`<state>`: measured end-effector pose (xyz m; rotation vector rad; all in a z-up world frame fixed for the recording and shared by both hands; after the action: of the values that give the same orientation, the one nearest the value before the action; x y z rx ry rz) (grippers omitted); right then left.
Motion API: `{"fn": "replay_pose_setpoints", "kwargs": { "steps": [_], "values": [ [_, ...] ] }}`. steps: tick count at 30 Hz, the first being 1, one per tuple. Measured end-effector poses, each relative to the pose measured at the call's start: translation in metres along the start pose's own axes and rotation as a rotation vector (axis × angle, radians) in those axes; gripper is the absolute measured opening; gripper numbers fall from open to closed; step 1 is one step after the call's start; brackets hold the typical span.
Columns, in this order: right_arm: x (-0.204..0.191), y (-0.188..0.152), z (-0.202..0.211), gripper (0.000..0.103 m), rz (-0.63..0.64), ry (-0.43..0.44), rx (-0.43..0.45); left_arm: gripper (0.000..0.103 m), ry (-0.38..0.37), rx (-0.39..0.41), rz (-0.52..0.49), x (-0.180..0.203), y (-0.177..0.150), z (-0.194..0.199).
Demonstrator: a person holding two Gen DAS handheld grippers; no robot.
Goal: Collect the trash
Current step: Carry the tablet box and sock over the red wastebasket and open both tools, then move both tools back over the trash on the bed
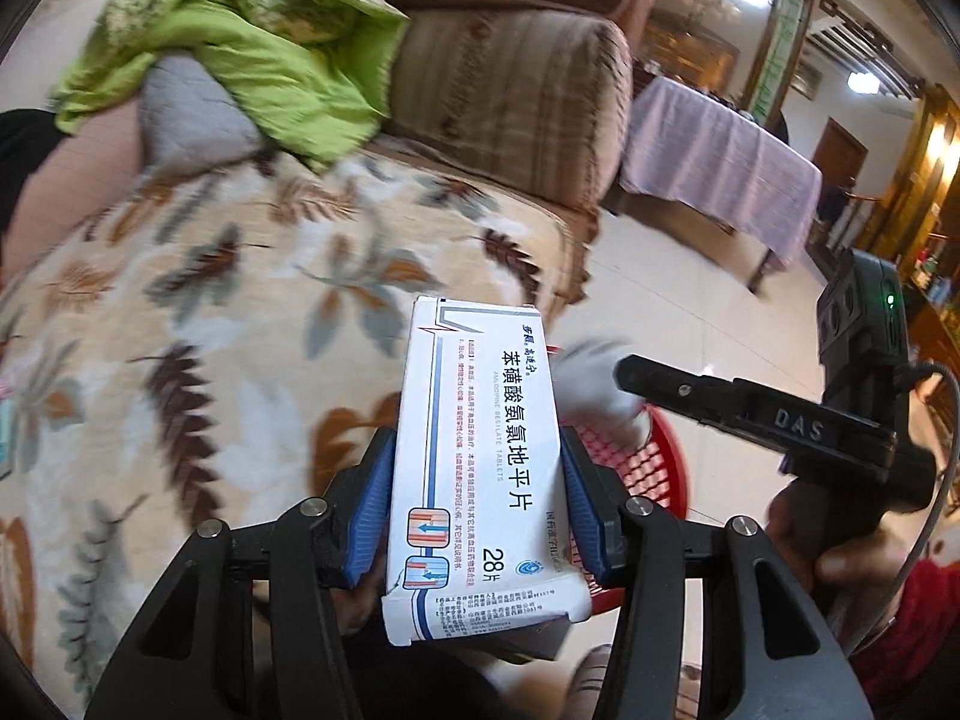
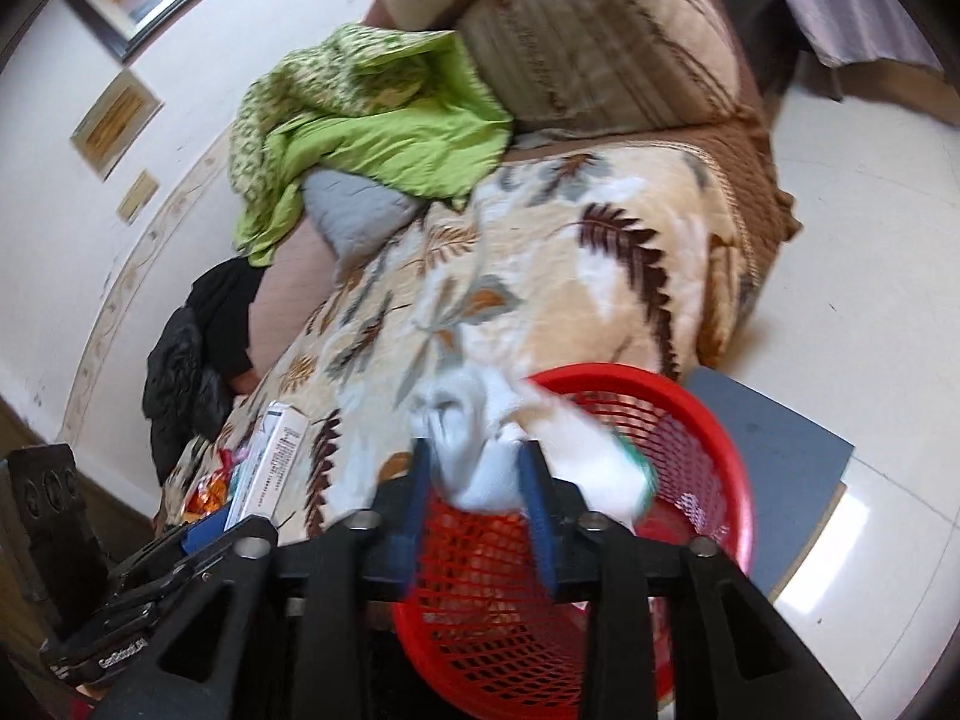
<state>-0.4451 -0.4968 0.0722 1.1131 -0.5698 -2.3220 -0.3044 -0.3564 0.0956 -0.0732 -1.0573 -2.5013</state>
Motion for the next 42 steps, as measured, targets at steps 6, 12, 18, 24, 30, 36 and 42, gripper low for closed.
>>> {"fn": "replay_pose_setpoints", "kwargs": {
  "steps": [6, 12, 18, 24, 30, 36, 42],
  "values": [
    [0.006, 0.010, 0.017, 0.065, 0.022, -0.005, 0.068, 0.060, -0.011, -0.035, 0.024, 0.012, 0.003, -0.013],
    [-0.006, 0.017, 0.018, 0.065, 0.073, 0.021, 0.088, 0.060, 0.032, -0.025, 0.058, 0.004, 0.002, 0.001],
    [-0.045, 0.031, 0.021, 0.065, 0.122, 0.110, 0.121, 0.063, 0.106, 0.071, 0.121, -0.018, 0.002, 0.055],
    [-0.085, 0.017, 0.018, 0.065, 0.166, 0.221, 0.078, 0.063, 0.189, 0.128, 0.174, -0.037, -0.005, 0.105],
    [-0.119, 0.004, 0.023, 0.065, 0.217, 0.286, 0.058, 0.063, 0.252, 0.170, 0.201, -0.051, -0.019, 0.150],
    [-0.152, -0.014, 0.018, 0.065, 0.281, 0.299, 0.010, 0.064, 0.281, 0.207, 0.260, -0.074, -0.041, 0.183],
    [-0.194, -0.040, 0.004, 0.065, 0.360, 0.328, -0.053, 0.064, 0.345, 0.234, 0.339, -0.108, -0.068, 0.217]
  ]
}}
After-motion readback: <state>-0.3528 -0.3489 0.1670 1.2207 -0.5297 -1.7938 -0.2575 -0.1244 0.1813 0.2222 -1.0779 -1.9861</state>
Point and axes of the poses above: each gripper's, at about its wrist camera, not at the fingertips, and z roughly against the way its jaws point, x to its right, y to its top, the point moved 3 cm from there along -z, roughly the way its jaws point
